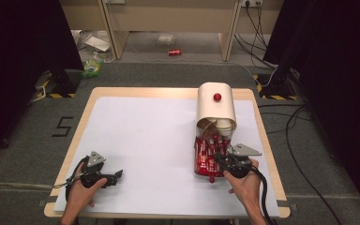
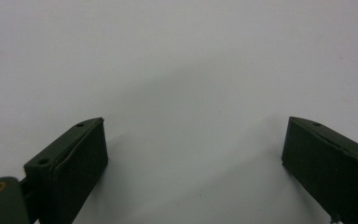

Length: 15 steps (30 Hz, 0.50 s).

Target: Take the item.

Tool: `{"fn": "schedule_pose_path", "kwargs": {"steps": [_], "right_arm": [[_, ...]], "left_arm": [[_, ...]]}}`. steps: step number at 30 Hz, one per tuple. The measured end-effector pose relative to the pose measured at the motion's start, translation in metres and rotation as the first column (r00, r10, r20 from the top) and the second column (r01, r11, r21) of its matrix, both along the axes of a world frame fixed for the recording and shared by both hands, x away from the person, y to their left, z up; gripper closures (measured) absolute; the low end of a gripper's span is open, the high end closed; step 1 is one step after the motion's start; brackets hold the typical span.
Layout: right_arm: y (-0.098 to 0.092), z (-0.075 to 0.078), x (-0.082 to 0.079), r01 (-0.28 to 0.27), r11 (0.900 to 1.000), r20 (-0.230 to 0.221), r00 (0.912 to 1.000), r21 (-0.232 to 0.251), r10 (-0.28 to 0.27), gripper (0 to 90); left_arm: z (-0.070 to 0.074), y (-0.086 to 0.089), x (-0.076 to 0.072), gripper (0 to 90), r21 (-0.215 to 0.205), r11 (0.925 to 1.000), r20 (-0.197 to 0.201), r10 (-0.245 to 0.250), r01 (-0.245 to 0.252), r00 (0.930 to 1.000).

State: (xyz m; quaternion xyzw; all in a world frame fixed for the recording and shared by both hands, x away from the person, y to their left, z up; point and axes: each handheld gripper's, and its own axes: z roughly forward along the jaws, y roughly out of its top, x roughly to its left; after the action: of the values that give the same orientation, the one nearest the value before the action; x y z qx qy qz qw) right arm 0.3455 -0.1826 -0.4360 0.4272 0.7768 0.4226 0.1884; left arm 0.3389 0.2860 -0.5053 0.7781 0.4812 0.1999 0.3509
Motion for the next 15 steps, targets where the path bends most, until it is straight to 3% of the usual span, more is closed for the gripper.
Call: {"fn": "schedule_pose_path", "kwargs": {"steps": [15], "right_arm": [[-0.009,0.007,-0.013,-0.042,0.999,-0.010,0.9991,-0.016,0.042,84.8]], "left_arm": [[0.000,0.000,0.000,5.9,0.000,1.0000,0.000,0.000,0.000,1.0000]]}}
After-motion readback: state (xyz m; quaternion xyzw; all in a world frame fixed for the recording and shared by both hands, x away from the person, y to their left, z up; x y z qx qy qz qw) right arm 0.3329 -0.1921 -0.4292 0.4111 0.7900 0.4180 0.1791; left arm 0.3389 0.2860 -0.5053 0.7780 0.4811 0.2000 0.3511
